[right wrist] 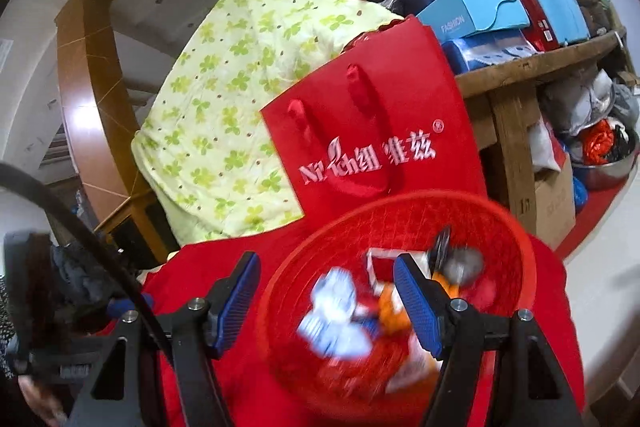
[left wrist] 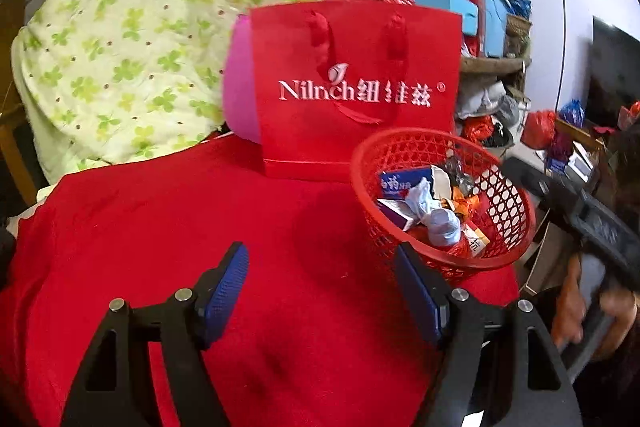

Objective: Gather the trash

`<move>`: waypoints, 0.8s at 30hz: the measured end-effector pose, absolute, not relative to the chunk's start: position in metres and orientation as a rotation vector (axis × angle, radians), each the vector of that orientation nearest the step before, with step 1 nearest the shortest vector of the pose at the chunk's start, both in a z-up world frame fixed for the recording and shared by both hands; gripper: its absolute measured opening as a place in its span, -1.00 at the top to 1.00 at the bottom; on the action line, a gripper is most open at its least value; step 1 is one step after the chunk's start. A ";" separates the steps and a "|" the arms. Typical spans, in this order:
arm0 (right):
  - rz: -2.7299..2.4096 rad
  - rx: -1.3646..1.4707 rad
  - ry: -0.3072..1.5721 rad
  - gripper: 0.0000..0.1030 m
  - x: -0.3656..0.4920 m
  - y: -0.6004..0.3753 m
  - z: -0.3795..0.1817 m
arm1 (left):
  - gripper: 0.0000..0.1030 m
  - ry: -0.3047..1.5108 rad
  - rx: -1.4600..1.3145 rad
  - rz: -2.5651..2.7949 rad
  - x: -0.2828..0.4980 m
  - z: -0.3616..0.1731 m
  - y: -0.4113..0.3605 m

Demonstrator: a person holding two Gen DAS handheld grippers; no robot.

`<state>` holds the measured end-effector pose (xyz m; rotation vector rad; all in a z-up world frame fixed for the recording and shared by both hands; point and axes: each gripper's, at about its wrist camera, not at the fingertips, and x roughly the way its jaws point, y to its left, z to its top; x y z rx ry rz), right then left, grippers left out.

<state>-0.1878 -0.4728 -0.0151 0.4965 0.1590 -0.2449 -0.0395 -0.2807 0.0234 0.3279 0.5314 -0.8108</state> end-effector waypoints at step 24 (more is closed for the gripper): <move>-0.076 0.376 0.213 -0.43 -0.236 -0.362 0.061 | -0.82 0.335 0.303 -0.610 -0.097 0.086 -0.158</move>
